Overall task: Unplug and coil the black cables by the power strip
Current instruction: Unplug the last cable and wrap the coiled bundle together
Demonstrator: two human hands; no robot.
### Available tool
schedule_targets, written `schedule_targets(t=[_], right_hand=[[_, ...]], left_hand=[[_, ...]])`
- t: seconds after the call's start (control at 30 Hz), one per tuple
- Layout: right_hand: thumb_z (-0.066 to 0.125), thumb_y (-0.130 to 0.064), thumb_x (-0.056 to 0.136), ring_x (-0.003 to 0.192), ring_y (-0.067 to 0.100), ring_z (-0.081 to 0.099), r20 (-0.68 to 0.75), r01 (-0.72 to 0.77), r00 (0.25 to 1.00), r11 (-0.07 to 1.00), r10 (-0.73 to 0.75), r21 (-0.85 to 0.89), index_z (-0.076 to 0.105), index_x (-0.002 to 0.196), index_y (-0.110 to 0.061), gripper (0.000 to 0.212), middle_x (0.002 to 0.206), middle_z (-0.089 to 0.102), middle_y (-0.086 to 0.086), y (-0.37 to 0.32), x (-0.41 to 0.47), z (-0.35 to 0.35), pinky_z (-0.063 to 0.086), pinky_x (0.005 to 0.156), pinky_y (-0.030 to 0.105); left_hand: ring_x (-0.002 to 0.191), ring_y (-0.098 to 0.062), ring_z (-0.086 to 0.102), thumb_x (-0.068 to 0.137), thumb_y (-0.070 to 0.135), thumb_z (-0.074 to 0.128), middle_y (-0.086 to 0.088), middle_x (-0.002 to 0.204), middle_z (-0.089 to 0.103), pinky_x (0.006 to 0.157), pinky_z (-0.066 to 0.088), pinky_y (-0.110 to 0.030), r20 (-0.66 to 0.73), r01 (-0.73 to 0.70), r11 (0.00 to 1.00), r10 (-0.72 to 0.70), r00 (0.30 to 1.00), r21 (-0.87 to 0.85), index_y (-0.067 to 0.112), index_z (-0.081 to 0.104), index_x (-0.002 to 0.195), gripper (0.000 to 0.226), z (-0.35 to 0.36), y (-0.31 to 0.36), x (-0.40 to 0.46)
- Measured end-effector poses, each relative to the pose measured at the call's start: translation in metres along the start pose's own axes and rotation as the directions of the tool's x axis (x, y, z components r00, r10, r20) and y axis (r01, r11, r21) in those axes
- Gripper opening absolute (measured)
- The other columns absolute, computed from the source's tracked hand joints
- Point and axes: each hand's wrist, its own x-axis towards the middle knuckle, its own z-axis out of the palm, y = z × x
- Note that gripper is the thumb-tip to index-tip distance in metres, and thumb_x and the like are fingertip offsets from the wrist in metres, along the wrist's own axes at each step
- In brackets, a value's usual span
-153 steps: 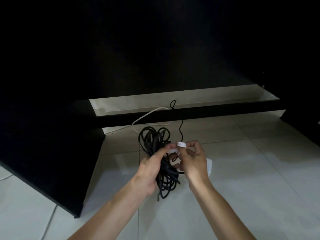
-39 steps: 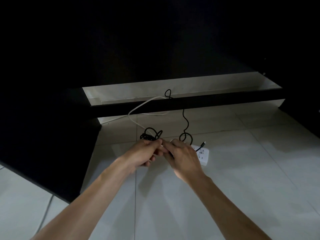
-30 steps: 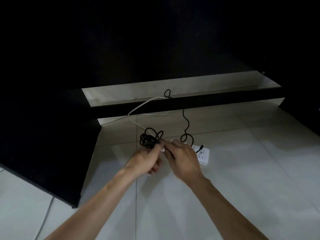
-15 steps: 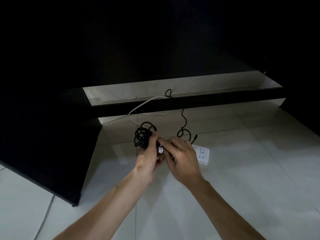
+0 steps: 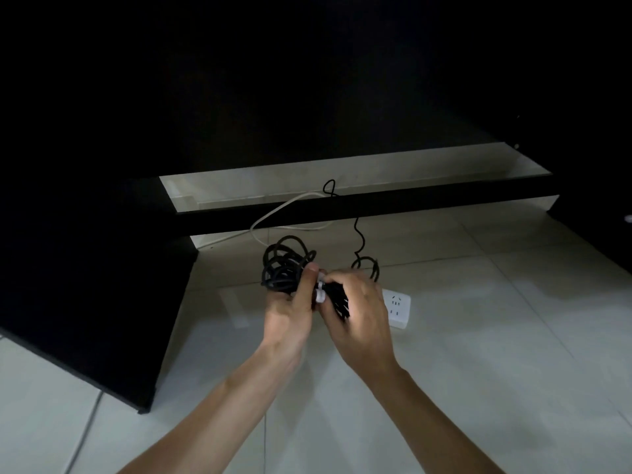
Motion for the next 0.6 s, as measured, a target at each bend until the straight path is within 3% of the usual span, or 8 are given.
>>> schedule_targets(t=[0.1,0.23,0.33,0.4,0.5,0.6], right_hand=[[0.063,-0.029,0.095,0.092,0.018,0.059,0.013,-0.006,1.0,0.998,0.005,0.061,0.066,0.103,-0.019,0.013,0.107,0.052,-0.004,-0.003,0.003,-0.002,0.052,0.076,0.041],[0.067,-0.025,0.091,0.084,0.01,0.063,0.03,-0.032,0.999,0.991,0.028,0.133,0.073,0.089,-0.013,0.013,0.092,0.062,-0.005,-0.004,0.013,-0.009,0.053,0.071,0.035],[0.071,-0.021,0.089,0.083,0.009,0.067,0.083,-0.144,0.988,0.964,0.128,0.224,0.077,0.087,-0.016,0.008,0.088,0.068,-0.008,-0.004,0.019,-0.016,0.054,0.073,0.029],[0.073,-0.019,0.089,0.084,0.008,0.068,0.064,-0.187,0.982,0.954,0.176,0.235,0.078,0.086,-0.018,0.006,0.086,0.069,-0.012,-0.006,0.022,-0.019,0.052,0.074,0.022],[0.073,-0.018,0.089,0.08,0.01,0.069,0.025,-0.246,0.968,0.933,0.249,0.263,0.077,0.082,-0.02,0.009,0.082,0.069,-0.012,-0.008,0.026,-0.018,0.049,0.071,0.017],[0.071,-0.014,0.09,0.077,0.009,0.068,0.018,-0.291,0.954,0.909,0.299,0.298,0.076,0.082,-0.017,0.01,0.081,0.07,-0.007,-0.012,0.026,-0.016,0.046,0.068,0.012]], left_hand=[[0.081,-0.015,0.074,0.091,0.037,0.063,-0.006,0.083,0.077,0.079,0.058,-0.028,0.008,-0.008,1.0,0.008,1.0,0.02,0.01,0.074,0.089,0.029,-0.002,-0.001,0.002],[0.077,-0.011,0.074,0.093,0.035,0.061,-0.002,0.079,0.077,0.067,0.056,-0.017,0.064,-0.065,0.995,0.06,0.996,0.082,0.013,0.074,0.089,0.026,-0.009,-0.001,0.006],[0.076,-0.014,0.073,0.094,0.031,0.059,-0.002,0.083,0.076,0.069,0.059,-0.026,0.177,-0.197,0.96,0.162,0.971,0.2,0.015,0.073,0.092,0.021,-0.016,0.003,0.014],[0.067,-0.014,0.07,0.094,0.029,0.059,-0.002,0.08,0.074,0.063,0.058,-0.026,0.221,-0.255,0.936,0.202,0.954,0.243,0.013,0.072,0.093,0.021,-0.016,0.006,0.016],[0.052,-0.008,0.061,0.095,0.027,0.058,-0.001,0.067,0.068,0.053,0.051,-0.024,0.222,-0.304,0.908,0.245,0.944,0.288,0.014,0.069,0.085,0.02,-0.012,0.007,0.016],[0.054,-0.015,0.063,0.095,0.029,0.058,-0.008,0.068,0.068,0.056,0.053,-0.031,0.224,-0.316,0.904,0.257,0.94,0.287,0.014,0.068,0.082,0.022,-0.01,0.004,0.017]])
